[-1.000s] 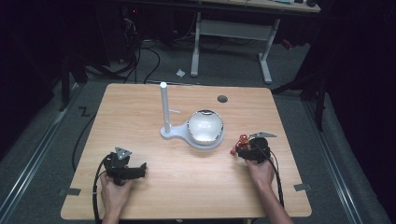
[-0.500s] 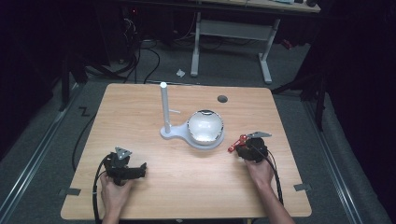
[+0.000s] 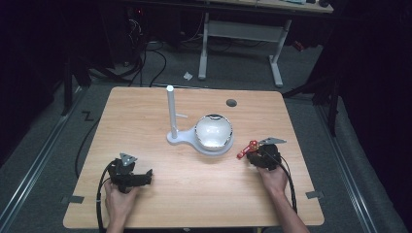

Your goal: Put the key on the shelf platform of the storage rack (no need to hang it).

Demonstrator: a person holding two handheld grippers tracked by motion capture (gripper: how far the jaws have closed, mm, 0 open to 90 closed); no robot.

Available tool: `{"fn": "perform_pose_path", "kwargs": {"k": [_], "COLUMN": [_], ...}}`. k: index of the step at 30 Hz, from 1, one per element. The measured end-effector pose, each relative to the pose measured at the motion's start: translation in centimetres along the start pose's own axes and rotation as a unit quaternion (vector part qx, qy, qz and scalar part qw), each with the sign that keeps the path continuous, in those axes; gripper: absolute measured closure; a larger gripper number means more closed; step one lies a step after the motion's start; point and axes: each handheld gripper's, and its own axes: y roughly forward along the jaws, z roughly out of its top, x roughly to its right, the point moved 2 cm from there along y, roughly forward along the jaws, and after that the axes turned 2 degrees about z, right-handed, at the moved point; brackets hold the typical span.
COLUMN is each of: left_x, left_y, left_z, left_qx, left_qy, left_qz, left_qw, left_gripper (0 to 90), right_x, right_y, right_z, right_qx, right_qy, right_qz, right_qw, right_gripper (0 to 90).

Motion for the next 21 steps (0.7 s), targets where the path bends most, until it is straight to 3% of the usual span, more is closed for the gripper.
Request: {"fn": "perform_pose_path", "kwargs": {"k": [8,14,21], "left_x": [0.0,0.0,0.0], "left_y": [0.0,0.0,0.0], "left_z": [0.0,0.0,0.0], "left_qx": [0.0,0.0,0.0], "left_qy": [0.0,0.0,0.0], "left_qz": [0.0,0.0,0.0], "left_qw": [1.0,1.0,1.0], "left_gripper": [0.6,0.6,0.6], "right_x": [0.0,-0.1,-0.1], "right_y": [-1.1,-2.9,-4.9], "right_z": [0.4,1.4,2.5], "right_qx": [0.02,0.049,0.063], "right_qy": [-0.004,-0.011,-0.025], "right_qz": [0.013,0.026,0.034], "right_qw": [0.9997,0.9984,0.9971], "right_gripper": [51.4,51.5,51.4]}}
